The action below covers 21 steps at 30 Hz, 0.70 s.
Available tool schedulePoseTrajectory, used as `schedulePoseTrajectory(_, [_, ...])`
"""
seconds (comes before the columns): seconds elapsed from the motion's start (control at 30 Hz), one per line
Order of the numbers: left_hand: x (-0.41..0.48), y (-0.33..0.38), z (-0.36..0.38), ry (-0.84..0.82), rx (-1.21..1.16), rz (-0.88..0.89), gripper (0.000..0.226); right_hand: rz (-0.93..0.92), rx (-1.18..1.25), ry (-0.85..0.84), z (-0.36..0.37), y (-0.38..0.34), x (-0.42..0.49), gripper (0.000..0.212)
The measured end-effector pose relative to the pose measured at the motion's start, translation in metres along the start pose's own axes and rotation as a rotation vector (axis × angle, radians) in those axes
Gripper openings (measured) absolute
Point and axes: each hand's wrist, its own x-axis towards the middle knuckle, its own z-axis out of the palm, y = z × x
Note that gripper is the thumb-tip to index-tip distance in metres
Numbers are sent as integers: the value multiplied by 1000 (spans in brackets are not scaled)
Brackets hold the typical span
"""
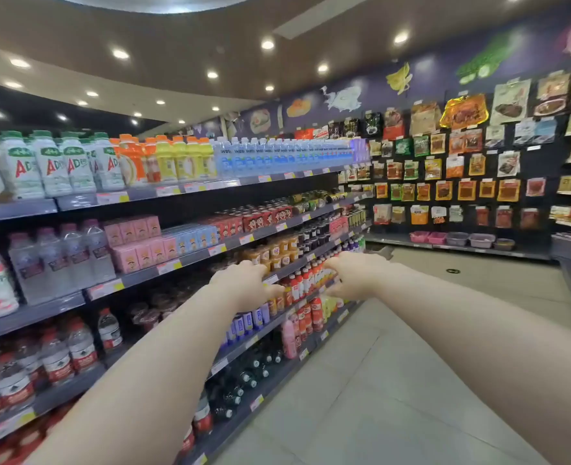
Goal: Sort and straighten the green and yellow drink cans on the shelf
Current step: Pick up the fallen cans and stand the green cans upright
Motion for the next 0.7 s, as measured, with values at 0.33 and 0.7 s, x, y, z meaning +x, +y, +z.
schedulePoseTrajectory(0.33, [103,102,26,-87,9,30,73,52,-34,-18,20,129,31,67])
schedulePoseTrajectory(0.7, [275,140,74,-87,-41,96,74,152,-42,-42,53,234,141,58])
